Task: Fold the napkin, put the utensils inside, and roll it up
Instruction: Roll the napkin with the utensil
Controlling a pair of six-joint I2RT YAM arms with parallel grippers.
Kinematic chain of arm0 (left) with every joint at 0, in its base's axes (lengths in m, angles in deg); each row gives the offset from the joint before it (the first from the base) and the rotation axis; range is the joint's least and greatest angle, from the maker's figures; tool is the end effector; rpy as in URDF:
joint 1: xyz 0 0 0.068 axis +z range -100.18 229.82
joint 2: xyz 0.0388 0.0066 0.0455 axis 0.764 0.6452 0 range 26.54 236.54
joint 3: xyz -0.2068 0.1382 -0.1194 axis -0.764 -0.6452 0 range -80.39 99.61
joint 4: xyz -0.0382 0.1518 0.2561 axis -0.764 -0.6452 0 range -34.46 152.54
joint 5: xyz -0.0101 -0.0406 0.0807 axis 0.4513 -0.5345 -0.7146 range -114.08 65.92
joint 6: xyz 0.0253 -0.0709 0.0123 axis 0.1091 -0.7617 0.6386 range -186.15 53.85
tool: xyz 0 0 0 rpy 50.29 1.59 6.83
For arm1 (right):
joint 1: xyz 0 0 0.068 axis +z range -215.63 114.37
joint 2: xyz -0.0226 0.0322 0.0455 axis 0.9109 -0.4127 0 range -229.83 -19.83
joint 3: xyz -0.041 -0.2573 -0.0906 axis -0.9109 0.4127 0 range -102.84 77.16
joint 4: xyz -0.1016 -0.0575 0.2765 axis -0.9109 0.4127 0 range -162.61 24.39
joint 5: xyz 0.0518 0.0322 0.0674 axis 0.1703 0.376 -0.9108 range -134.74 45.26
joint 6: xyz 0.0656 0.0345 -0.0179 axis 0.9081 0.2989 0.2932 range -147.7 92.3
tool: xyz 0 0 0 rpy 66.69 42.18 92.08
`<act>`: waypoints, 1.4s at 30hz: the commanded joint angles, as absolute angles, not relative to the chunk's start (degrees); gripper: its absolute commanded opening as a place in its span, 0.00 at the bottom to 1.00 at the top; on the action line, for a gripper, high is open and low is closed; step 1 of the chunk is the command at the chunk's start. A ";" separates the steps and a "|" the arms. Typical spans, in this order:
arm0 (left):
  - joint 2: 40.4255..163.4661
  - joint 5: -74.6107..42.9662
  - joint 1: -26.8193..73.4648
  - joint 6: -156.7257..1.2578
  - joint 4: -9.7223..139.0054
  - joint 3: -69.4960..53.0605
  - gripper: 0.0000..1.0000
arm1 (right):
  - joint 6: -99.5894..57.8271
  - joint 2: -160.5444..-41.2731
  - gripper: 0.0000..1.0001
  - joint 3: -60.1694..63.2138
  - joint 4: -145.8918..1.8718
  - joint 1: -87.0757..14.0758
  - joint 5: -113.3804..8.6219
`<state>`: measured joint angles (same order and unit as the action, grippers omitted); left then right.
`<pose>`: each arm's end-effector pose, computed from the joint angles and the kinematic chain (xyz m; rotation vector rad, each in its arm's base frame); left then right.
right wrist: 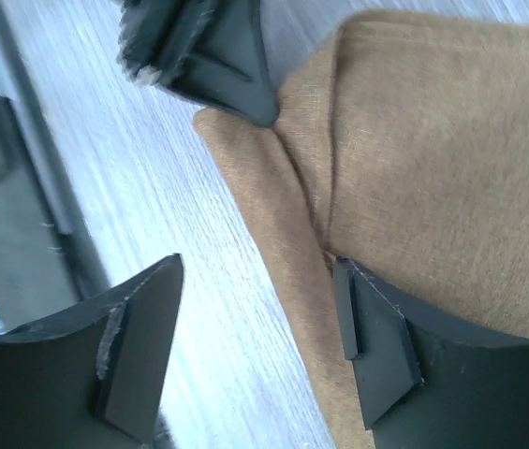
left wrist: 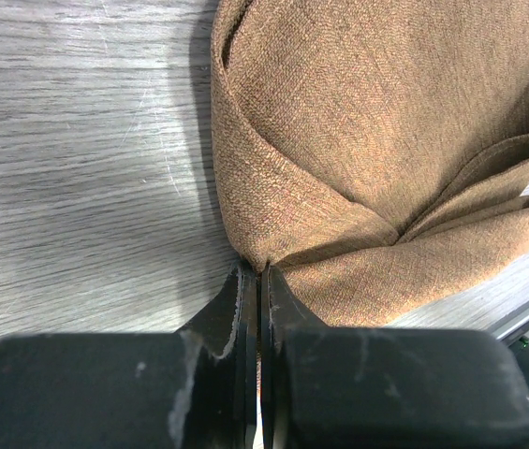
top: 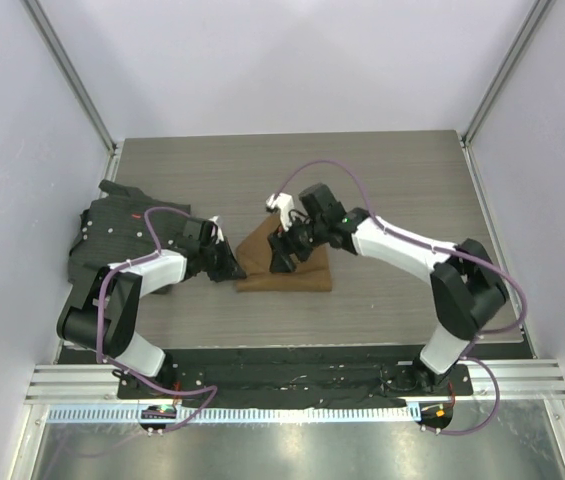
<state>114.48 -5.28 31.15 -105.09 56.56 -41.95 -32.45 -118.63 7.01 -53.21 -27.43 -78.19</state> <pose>0.2948 -0.1217 0.0907 -0.3333 2.6429 -0.7843 0.3129 0.2914 0.1978 -1.1517 2.1618 0.9688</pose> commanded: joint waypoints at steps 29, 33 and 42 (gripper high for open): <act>113.47 -12.20 30.93 -102.28 48.39 -37.68 0.10 | -48.00 -126.79 0.28 10.10 -56.63 -14.12 -55.37; 110.04 -17.66 31.01 -101.93 45.58 -35.39 0.44 | -46.86 -128.37 0.16 7.64 -51.96 -14.91 -58.78; 101.35 -26.71 31.19 -103.24 43.38 -40.56 0.74 | -44.66 -133.55 0.14 1.75 -42.55 -19.30 -73.20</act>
<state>105.32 -21.03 31.08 -102.97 44.93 -37.80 -46.61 -130.92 3.86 -49.36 -17.75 -64.68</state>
